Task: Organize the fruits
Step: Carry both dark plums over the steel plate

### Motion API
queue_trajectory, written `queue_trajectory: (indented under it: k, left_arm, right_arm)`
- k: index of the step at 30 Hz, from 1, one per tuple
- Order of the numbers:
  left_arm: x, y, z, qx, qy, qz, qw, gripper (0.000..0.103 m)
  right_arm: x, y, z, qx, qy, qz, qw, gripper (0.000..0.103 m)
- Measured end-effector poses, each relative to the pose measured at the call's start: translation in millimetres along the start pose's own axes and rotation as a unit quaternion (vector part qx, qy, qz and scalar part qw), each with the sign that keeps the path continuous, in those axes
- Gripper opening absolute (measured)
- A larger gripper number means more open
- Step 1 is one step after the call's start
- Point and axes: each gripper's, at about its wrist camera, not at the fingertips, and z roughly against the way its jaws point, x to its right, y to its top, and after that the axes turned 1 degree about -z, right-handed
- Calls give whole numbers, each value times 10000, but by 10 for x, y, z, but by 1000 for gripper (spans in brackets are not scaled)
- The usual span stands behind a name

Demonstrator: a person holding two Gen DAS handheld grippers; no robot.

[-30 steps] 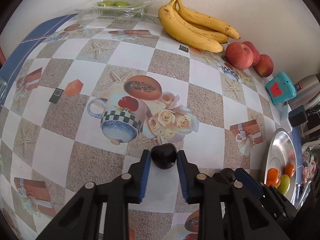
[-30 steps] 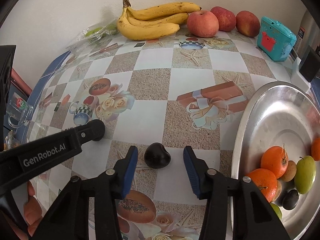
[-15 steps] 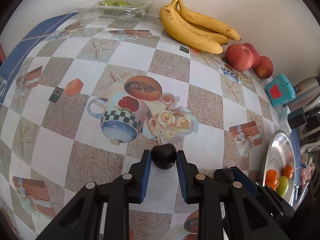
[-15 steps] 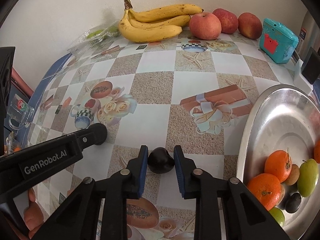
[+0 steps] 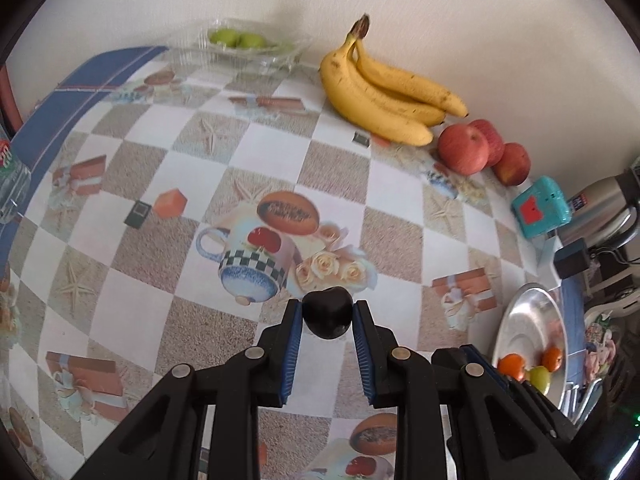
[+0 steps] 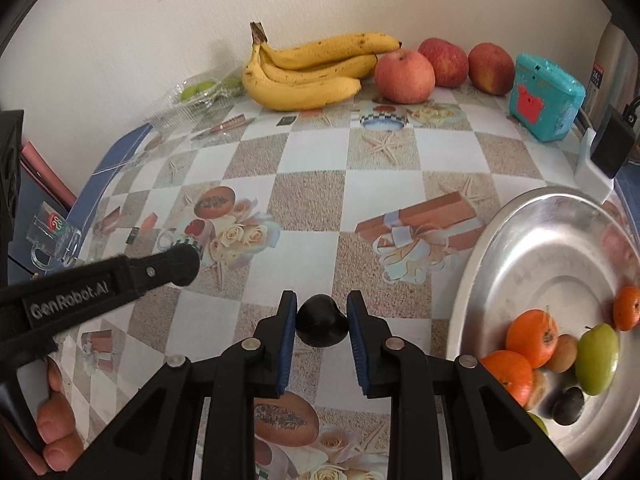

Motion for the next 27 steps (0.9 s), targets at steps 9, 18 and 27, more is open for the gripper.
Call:
queue_trajectory:
  k: [9, 18, 27]
  left_arm:
    - [95, -27, 163, 78, -141, 62, 9999, 28]
    - [367, -98, 341, 152, -364, -93, 9992, 28]
    - [682, -238, 401, 55, -597, -295, 9978, 28]
  right_arm:
    - [27, -6, 241, 162, -11, 49, 9999, 27]
    - [209, -46, 484, 256, -117, -98, 9996, 26]
    - [520, -109, 710, 312, -321, -422, 9981, 27]
